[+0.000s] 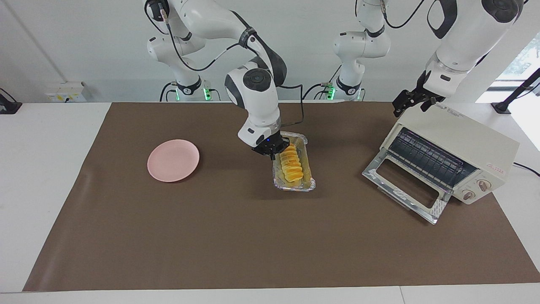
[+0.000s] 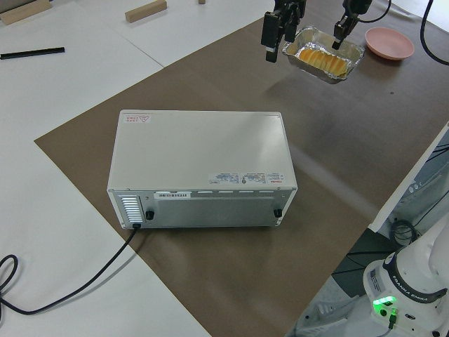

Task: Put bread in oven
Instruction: 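Slide the foil tray with the right gripper toward the toaster oven, then grasp the foil tray with the left gripper while the right gripper withdraws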

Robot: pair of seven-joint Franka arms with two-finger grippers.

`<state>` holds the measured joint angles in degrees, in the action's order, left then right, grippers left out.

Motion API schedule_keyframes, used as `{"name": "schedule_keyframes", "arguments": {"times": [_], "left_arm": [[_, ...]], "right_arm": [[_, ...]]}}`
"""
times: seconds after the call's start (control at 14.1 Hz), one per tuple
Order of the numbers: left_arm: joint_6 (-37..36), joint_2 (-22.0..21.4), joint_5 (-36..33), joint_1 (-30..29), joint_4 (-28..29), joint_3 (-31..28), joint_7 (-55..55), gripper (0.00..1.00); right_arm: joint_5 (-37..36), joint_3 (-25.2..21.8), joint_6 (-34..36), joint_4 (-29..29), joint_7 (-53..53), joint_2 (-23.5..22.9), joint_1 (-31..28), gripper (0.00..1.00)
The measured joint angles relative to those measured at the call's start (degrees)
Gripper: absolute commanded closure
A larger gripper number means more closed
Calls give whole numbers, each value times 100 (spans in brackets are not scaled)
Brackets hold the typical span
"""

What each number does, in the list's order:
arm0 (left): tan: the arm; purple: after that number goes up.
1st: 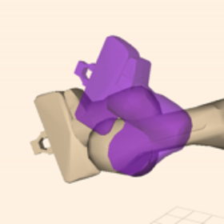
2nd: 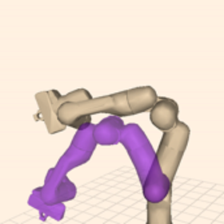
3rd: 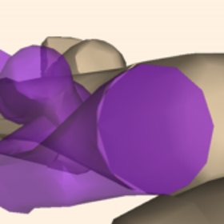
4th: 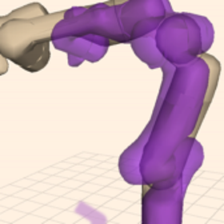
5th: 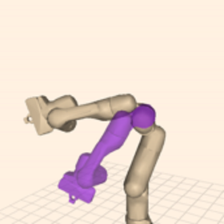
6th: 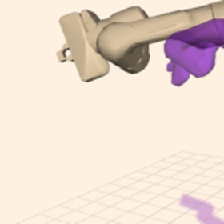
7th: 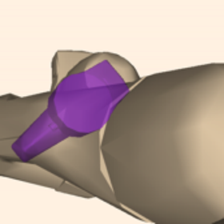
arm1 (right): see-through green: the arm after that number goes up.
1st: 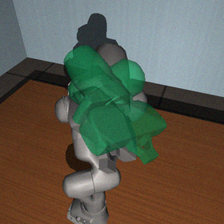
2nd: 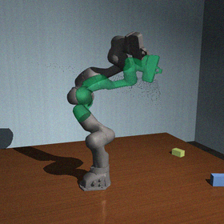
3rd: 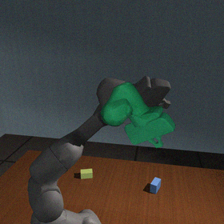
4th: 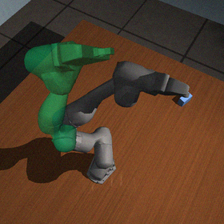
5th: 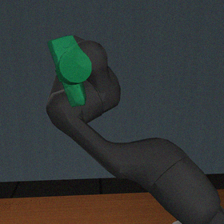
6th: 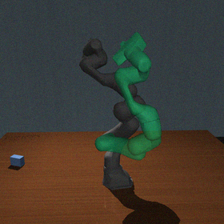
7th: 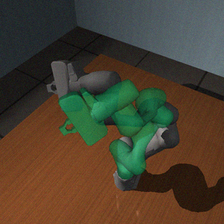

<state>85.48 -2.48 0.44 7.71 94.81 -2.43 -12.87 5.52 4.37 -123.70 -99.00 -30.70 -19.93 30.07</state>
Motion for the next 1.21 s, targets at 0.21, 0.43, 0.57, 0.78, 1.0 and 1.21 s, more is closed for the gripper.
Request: {"name": "schedule_keyframes", "arguments": {"times": [0.21,0.43,0.57,0.78,1.0,1.21], "left_arm": [[0,0,0,0,0,0,0,0],[-3,0,0,0,0,0,0,0],[-3,0,0,0,0,-1,0,0],[-3,0,0,0,0,-1,0,0],[-13,0,1,4,2,32,1,0],[176,-1,30,32,-4,193,-2,0]], "right_arm": [[1,-1,-721,-559,-419,-22,160,100],[1,-8,-908,-717,-640,-40,196,100],[1,-23,-917,-720,-702,-39,195,100],[1,-24,-1101,-795,-704,-39,195,100],[1,-15,-1470,-955,-652,-39,220,43],[1,-16,-1643,-1062,-546,-39,260,0]]}}
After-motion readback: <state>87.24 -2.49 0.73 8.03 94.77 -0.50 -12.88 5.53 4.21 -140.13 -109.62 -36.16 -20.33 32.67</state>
